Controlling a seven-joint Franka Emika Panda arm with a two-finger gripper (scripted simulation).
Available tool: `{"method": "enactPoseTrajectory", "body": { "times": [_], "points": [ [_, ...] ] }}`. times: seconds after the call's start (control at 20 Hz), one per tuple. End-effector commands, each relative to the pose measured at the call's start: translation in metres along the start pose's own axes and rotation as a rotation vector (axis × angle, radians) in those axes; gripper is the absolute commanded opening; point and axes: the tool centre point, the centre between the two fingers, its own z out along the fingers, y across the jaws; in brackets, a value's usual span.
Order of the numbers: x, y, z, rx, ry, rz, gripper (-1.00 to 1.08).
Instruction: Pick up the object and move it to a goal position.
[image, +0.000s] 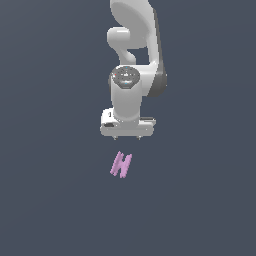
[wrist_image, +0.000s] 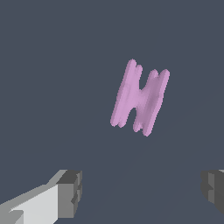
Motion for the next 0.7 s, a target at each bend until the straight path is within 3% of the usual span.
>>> {"method": "enactPoseTrajectory", "body": {
  "times": [0.0,0.4,0.65],
  "points": [
    [0.0,0.0,0.0,0.0,0.0,0.0,1.0],
    [0.014,-0.028,-0.022,0.007,0.054,-0.059,1.0],
    [0.014,-0.028,-0.022,0.008,0.056,-0.059,1.0]
  ]
}}
